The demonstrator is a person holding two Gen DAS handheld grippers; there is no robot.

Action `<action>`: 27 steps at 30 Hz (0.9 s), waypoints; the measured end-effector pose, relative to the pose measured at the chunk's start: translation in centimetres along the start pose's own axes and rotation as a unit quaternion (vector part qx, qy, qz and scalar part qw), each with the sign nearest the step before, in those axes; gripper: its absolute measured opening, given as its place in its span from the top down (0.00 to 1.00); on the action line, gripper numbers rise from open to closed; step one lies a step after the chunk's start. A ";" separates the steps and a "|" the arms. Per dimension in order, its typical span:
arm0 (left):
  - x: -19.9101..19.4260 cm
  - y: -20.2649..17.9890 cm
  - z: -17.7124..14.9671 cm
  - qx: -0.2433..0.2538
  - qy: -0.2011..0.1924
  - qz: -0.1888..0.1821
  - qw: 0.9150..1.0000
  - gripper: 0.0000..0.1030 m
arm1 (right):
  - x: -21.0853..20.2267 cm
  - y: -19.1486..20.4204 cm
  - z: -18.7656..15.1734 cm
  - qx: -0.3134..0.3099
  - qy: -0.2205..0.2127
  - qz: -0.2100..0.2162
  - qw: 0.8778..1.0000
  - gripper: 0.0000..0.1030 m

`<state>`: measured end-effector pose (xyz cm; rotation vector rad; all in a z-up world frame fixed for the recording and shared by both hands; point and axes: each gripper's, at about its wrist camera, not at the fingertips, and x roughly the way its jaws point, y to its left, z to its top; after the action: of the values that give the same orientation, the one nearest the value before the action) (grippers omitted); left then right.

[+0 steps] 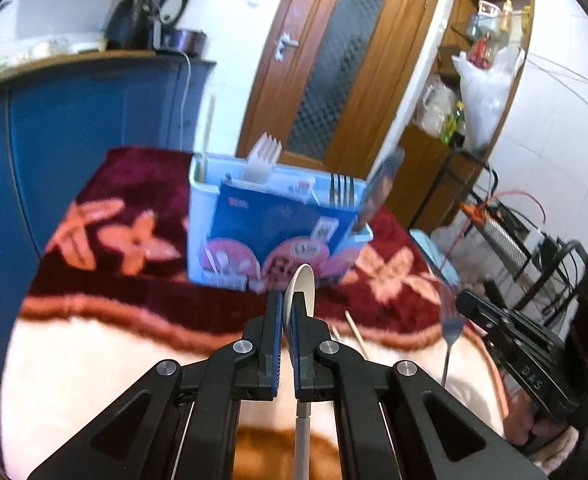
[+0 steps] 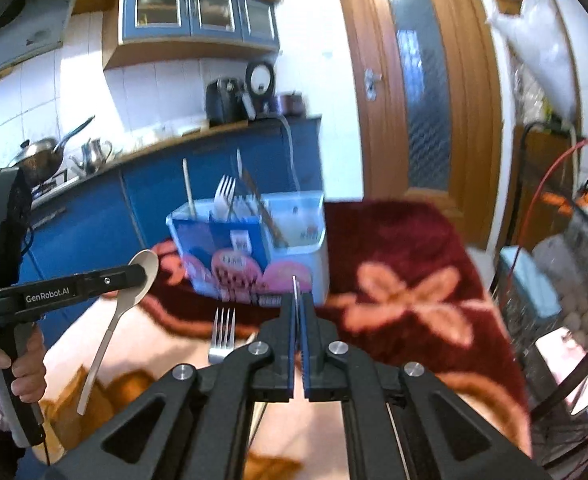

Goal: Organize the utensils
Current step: 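Lift the beige spoon with the left tool while the right tool carries the fork to the holder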

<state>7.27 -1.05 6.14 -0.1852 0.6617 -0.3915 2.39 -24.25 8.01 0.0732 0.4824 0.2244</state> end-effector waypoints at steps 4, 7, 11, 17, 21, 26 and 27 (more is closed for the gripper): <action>-1.0 0.1 1.8 -0.009 -0.041 0.005 0.999 0.96 | -0.7 0.0 1.3 0.001 -0.040 -0.020 0.999 0.97; -1.4 0.4 3.2 -0.015 -0.074 0.011 0.997 0.96 | -0.8 -0.1 2.2 0.004 -0.065 -0.031 0.997 0.97; -2.0 0.9 5.1 -0.018 -0.119 0.020 0.992 0.96 | -0.7 -0.5 3.4 0.005 -0.085 -0.041 0.996 0.97; -1.9 1.9 7.6 -0.035 -0.169 0.032 0.985 0.96 | -0.2 -0.8 5.1 -0.002 -0.109 -0.057 0.992 0.97; -1.5 1.9 8.9 -0.034 -0.198 0.047 0.978 0.96 | 0.2 -1.0 6.2 -0.005 -0.120 -0.062 0.991 0.97; -1.3 1.7 10.7 -0.024 -0.251 0.067 0.966 0.96 | 0.8 -1.2 7.6 -0.010 -0.131 -0.069 0.989 0.97; -1.2 1.7 11.2 -0.021 -0.262 0.074 0.962 0.96 | 0.9 -1.1 7.8 -0.012 -0.134 -0.071 0.988 0.97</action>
<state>13.90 1.48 15.01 -0.2668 0.1580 -0.1704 7.06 -25.28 14.34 0.0447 0.2165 0.0780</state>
